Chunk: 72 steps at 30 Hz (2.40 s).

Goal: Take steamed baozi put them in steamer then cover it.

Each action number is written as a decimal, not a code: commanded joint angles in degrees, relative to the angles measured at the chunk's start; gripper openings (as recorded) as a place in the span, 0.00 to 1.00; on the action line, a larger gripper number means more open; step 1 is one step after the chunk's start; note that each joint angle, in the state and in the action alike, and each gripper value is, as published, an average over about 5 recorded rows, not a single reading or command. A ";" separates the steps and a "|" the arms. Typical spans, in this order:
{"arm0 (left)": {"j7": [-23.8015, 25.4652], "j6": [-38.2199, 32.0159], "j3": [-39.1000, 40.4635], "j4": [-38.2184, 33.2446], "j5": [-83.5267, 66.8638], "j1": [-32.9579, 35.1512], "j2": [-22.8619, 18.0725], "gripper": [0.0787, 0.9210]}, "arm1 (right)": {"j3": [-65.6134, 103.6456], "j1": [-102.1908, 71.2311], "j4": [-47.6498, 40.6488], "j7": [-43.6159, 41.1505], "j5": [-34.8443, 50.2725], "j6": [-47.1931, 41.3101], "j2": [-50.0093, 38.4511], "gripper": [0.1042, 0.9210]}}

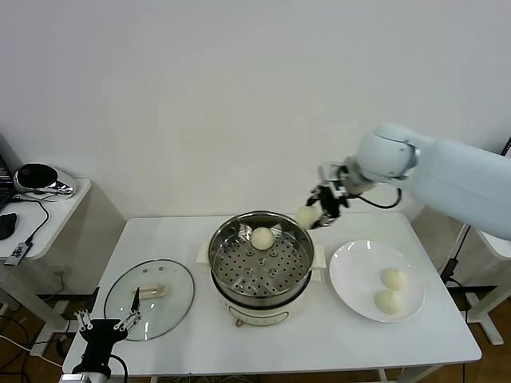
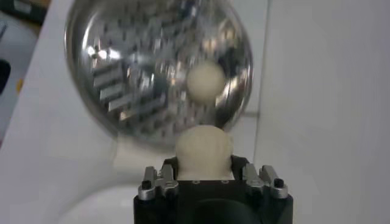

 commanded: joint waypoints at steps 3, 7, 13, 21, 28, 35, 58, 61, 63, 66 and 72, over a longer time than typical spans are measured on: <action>-0.12 -0.13 -0.34 -0.10 0.35 0.38 -0.41 0.88 | -3.19 -4.82 -4.37 7.18 8.04 -10.72 16.62 0.54; -0.18 -0.23 -0.48 -0.01 0.41 0.71 -0.48 0.88 | -2.74 -8.13 -8.28 7.33 6.41 -10.73 18.76 0.54; -0.14 -0.13 -0.28 0.05 0.47 0.29 -0.50 0.88 | -2.04 -11.44 -12.31 7.78 5.54 -10.76 21.39 0.54; -0.11 -0.13 -0.11 0.31 0.41 -0.09 -0.49 0.88 | -1.58 -12.98 -15.18 7.67 5.03 -10.77 23.56 0.54; -0.13 -0.18 -0.18 0.43 0.29 -0.20 -0.42 0.88 | -0.97 -13.95 -16.76 7.83 4.67 -10.72 24.66 0.54; -0.12 -0.22 -0.15 0.24 0.30 -0.09 -0.53 0.88 | -0.15 -13.89 -18.48 7.61 3.94 -10.71 25.51 0.54; 0.06 -0.13 0.65 0.21 0.40 -0.28 0.13 0.88 | -6.88 8.21 10.89 -16.50 -8.14 -0.60 -15.15 0.88; 0.09 -0.15 0.95 0.14 0.66 -0.04 0.17 0.88 | -6.99 6.16 11.95 -19.13 -13.71 3.41 -23.18 0.88; 0.11 -0.18 1.02 0.07 0.80 0.15 0.12 0.88 | -6.60 4.10 11.95 -20.25 -17.11 6.01 -26.81 0.88; 0.11 -0.26 1.01 0.04 0.90 0.48 0.03 0.88 | -4.45 -0.56 11.30 -20.81 -21.47 9.06 -30.81 0.88; 0.05 -0.34 0.91 -0.10 1.16 1.01 -0.47 0.88 | 11.69 -21.66 7.46 -19.38 -30.72 14.36 -35.98 0.88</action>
